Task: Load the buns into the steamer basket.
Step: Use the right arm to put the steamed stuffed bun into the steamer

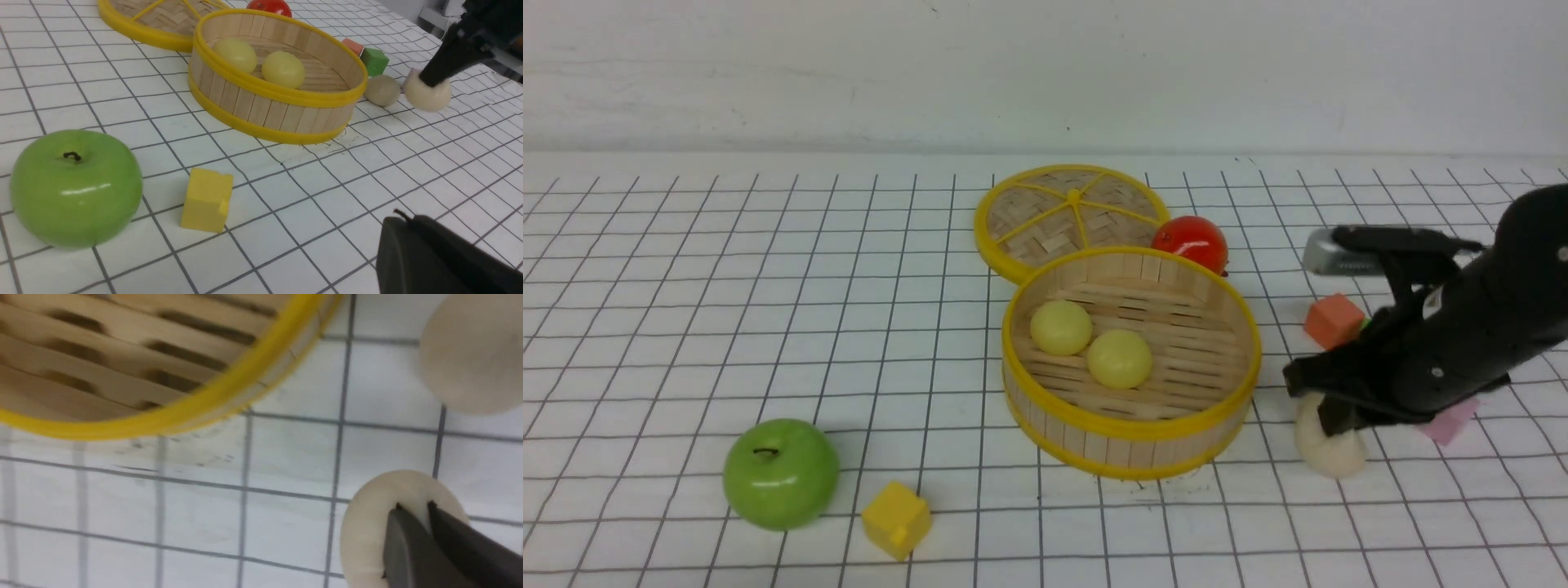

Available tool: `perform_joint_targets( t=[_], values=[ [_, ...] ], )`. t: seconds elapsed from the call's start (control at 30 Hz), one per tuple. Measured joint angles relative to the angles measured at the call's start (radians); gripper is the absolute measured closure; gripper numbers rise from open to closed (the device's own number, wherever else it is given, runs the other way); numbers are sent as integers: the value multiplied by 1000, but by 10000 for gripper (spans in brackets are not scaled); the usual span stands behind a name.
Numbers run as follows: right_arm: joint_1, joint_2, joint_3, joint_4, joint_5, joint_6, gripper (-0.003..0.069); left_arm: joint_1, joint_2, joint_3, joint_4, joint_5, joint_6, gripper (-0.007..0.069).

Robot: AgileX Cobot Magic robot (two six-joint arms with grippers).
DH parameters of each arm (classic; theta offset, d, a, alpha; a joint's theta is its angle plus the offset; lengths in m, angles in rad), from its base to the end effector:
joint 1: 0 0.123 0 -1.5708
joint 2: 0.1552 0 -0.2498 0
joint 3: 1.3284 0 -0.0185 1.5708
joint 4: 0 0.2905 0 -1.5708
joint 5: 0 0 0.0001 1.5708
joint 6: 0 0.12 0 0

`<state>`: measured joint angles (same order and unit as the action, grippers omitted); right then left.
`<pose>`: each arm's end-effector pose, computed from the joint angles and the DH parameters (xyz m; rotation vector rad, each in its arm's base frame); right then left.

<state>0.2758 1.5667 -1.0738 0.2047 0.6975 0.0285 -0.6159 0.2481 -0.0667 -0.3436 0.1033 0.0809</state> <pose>0.3483 0.1149 0.1666 -0.1631 2.6833 0.3215 0.1436 -0.1068 0.1892 0.3451 1.7773 -0.6623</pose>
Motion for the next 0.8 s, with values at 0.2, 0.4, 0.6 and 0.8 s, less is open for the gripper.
perform_joint_targets(
  t=[0.2,0.4,0.6,0.8],
  values=[
    [91,61,-163,20,-91,-48,640,0,0,0,0,0,0,617],
    [93,243,-247,2,-156,-49,633,0,0,0,0,0,0,609],
    [93,340,-275,-14,-184,-50,526,0,0,0,0,0,0,607],
    [93,311,-293,18,-167,-50,267,0,0,0,0,1,0,606]
  ],
)
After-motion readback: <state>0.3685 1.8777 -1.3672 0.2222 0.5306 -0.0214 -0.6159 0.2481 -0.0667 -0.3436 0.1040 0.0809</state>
